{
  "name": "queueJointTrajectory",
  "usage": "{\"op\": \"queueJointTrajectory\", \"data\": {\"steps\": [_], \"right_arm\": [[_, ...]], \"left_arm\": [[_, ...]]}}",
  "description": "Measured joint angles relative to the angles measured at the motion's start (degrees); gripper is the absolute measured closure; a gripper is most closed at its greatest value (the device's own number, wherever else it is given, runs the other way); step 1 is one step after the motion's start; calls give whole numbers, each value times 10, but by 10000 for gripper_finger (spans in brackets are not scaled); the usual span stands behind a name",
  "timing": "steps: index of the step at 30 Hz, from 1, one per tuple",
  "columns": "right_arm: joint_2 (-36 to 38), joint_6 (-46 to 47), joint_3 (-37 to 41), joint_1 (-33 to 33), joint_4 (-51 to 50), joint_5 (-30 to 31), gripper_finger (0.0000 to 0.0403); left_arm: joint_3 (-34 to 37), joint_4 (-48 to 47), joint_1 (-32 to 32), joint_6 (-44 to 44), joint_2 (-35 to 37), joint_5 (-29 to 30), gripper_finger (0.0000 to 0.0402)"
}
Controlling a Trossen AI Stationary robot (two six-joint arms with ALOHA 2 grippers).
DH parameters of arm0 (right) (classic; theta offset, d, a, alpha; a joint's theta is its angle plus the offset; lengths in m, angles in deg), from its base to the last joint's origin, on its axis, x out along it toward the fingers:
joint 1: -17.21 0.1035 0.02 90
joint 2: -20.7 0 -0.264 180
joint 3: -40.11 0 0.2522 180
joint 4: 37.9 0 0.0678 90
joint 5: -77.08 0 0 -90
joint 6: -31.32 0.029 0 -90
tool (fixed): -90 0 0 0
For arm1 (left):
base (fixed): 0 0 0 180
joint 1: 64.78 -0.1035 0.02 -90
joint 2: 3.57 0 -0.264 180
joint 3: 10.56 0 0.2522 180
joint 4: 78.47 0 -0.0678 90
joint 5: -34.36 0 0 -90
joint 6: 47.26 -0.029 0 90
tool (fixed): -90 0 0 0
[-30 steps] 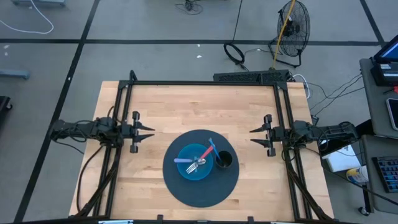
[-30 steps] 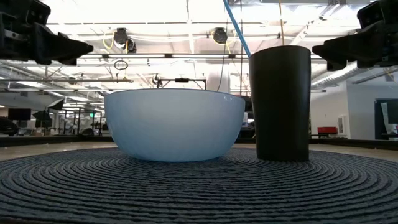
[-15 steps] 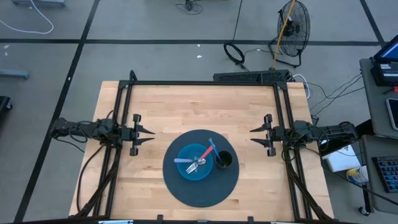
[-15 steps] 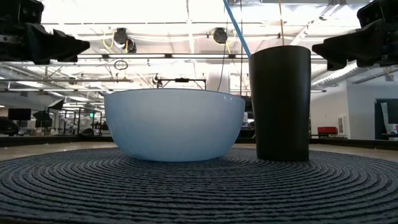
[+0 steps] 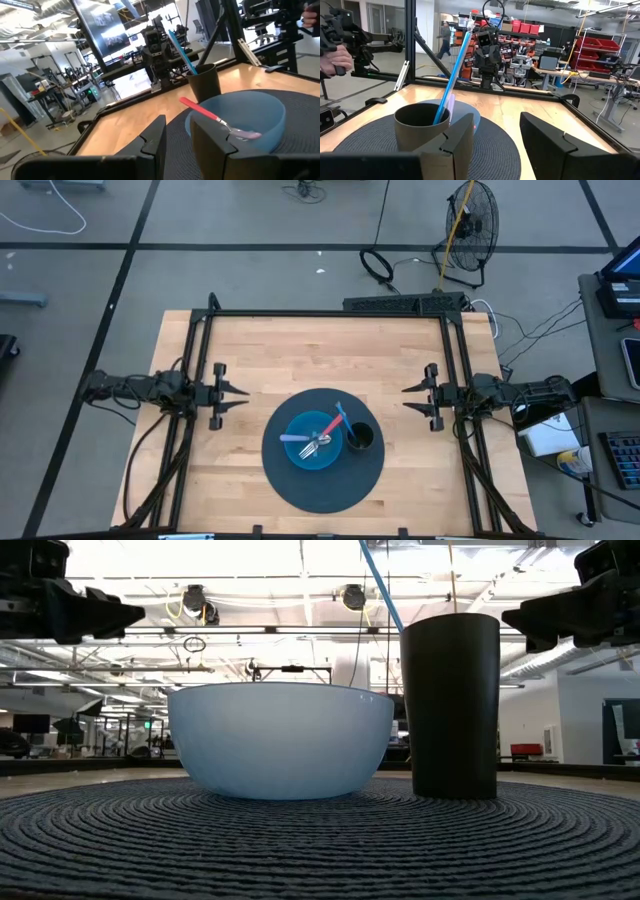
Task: Pick & Place Utensil
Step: Return to Home Position
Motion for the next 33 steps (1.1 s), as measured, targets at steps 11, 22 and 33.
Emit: {"op": "queueJointTrajectory", "data": {"steps": [11, 22, 33], "right_arm": [[0, 0, 0, 0, 0, 0, 248], [0, 0, 0, 0, 0, 0, 248], [0, 0, 0, 0, 0, 0, 248]], "left_arm": [[0, -7, -32, 37, 0, 0, 309], [2, 0, -34, 55, 0, -57, 309], [2, 0, -34, 54, 0, -37, 309]]}}
